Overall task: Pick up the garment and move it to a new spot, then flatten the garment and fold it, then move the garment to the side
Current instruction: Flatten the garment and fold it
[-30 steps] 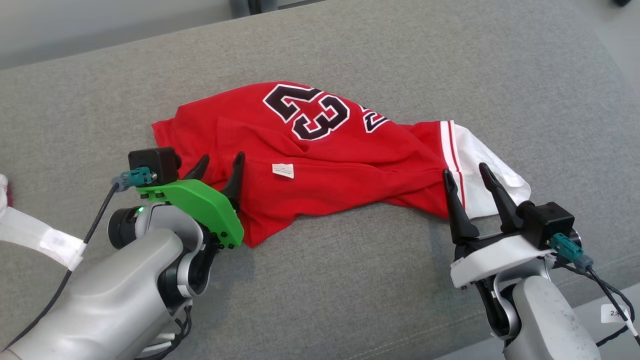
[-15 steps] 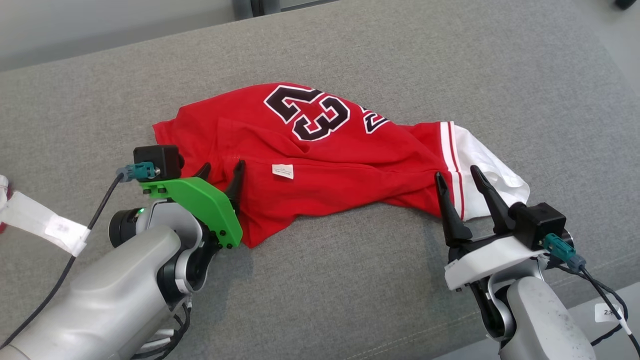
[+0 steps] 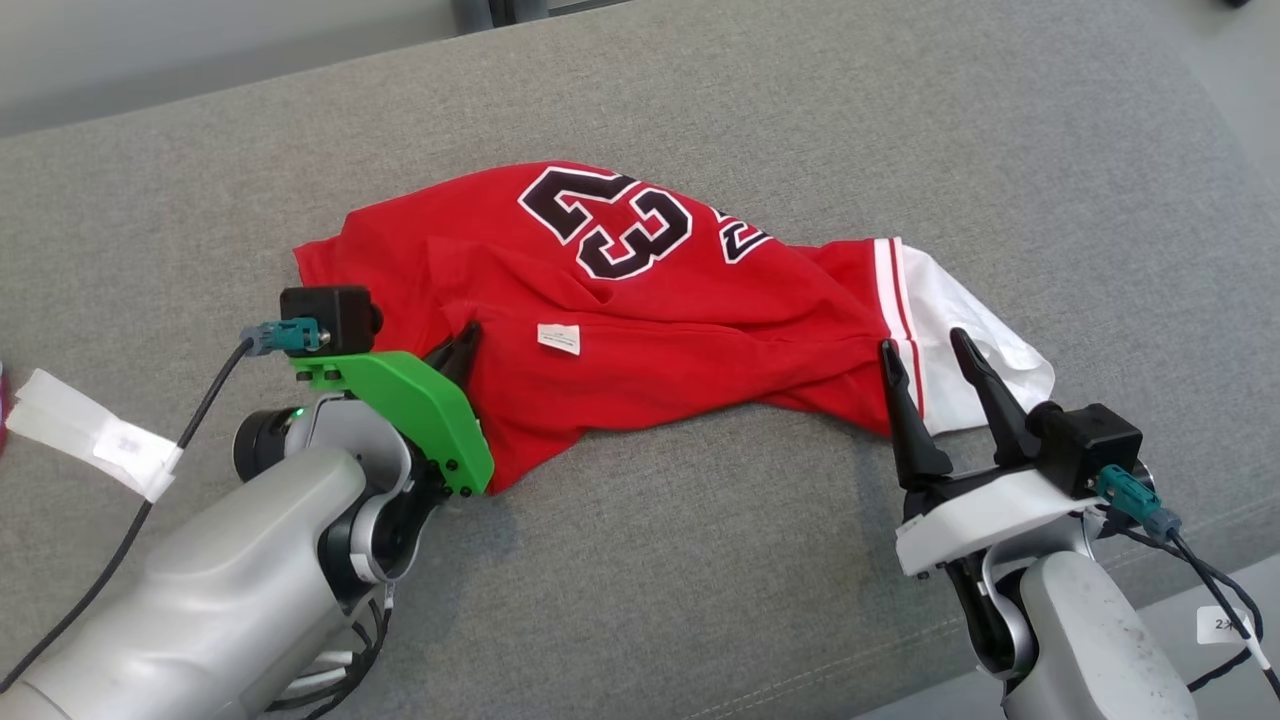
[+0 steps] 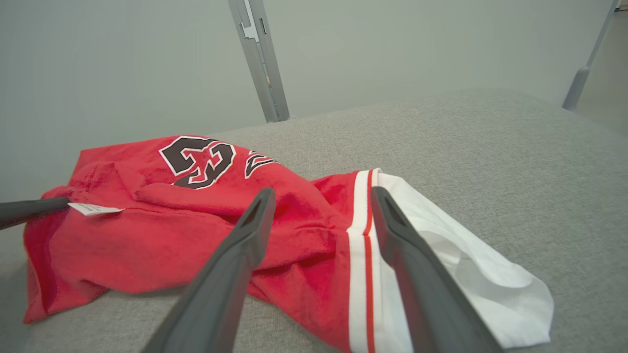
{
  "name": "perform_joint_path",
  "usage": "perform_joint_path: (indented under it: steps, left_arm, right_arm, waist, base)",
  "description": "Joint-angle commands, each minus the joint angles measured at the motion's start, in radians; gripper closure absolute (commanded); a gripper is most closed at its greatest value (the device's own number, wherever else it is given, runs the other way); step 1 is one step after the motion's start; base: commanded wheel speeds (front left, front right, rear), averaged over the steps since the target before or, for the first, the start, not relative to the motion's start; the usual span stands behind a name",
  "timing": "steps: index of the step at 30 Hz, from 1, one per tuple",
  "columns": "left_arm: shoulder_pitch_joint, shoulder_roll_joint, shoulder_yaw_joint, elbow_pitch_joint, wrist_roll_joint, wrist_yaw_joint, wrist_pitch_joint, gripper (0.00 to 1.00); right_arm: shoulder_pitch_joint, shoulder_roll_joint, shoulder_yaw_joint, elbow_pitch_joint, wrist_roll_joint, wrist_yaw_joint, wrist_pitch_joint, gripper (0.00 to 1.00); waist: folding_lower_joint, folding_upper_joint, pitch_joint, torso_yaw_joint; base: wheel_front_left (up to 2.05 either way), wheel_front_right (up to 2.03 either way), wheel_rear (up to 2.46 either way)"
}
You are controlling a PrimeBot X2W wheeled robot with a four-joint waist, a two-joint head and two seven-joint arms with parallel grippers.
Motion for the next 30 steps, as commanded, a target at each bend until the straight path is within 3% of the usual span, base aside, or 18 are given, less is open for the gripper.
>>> perform_joint_path:
  steps: [1,5,11,12,14,17,23,24,25,26,30]
  left_arm:
    - [-0.023,0.001,0.005,-0.016,0.013,-0.008,-0.015,1.0]
    - [-0.037,0.026,-0.001,-0.127,0.062,-0.035,-0.053,1.0]
    - [0.076,0.144,-0.059,-0.43,0.159,0.014,-0.05,1.0]
    - [0.076,0.144,-0.059,-0.43,0.159,0.014,-0.05,1.0]
    - [0.173,0.189,-0.071,-0.519,0.178,0.03,-0.055,1.0]
    - [0.258,0.187,-0.075,-0.514,0.187,0.015,-0.087,1.0]
    - [0.372,0.122,-0.075,-0.386,0.181,-0.015,-0.141,0.98]
    - [0.384,0.112,-0.074,-0.365,0.188,-0.022,-0.144,0.64]
    - [0.403,0.097,-0.077,-0.35,0.178,-0.035,-0.146,0.45]
    - [0.422,0.082,-0.078,-0.338,0.17,-0.052,-0.147,0.0]
    - [0.46,0.057,-0.07,-0.308,0.146,-0.078,-0.151,0.0]
  right_arm:
    - [0.001,-0.003,-0.004,-0.001,0.001,0.0,-0.003,0.0]
    - [0.018,-0.003,-0.019,-0.002,-0.008,0.0,-0.003,0.0]
    - [0.041,-0.003,-0.048,-0.005,-0.029,0.0,-0.003,0.0]
    - [0.041,-0.003,-0.048,-0.005,-0.029,0.0,-0.003,0.0]
    - [0.042,-0.003,-0.062,-0.006,-0.04,0.0,-0.003,0.0]
    - [0.035,-0.004,-0.06,-0.002,-0.049,0.0,-0.003,0.0]
    - [0.032,-0.018,-0.046,0.007,-0.056,0.0,-0.003,0.0]
    - [0.033,-0.021,-0.045,0.009,-0.056,0.0,-0.003,0.0]
    - [0.034,-0.023,-0.044,0.009,-0.055,0.0,-0.003,0.0]
    - [0.035,-0.025,-0.043,0.01,-0.055,0.0,-0.003,0.0]
    - [0.048,-0.031,-0.039,0.01,-0.052,0.0,-0.003,0.0]
  waist:
    - [0.0,0.0,-0.004,0.006]
    - [0.0,0.0,-0.014,0.029]
    - [0.0,0.0,-0.021,0.088]
    - [0.0,0.0,-0.021,0.088]
    - [0.0,0.0,-0.02,0.127]
    - [0.0,0.0,-0.021,0.159]
    - [0.0,0.0,-0.042,0.2]
    - [0.0,0.0,-0.045,0.203]
    - [0.0,0.0,-0.047,0.205]
    - [0.0,0.0,-0.049,0.207]
    - [0.0,0.0,-0.059,0.21]
  base:
    - [0.0,0.0,0.0]
    - [0.0,0.0,0.0]
    - [0.0,0.0,0.0]
    - [0.0,0.0,0.0]
    - [0.0,0.0,0.0]
    - [0.0,0.0,0.0]
    - [0.0,0.0,0.0]
    - [0.0,0.0,0.0]
    - [0.0,0.0,0.0]
    - [0.0,0.0,0.0]
    - [0.0,0.0,0.0]
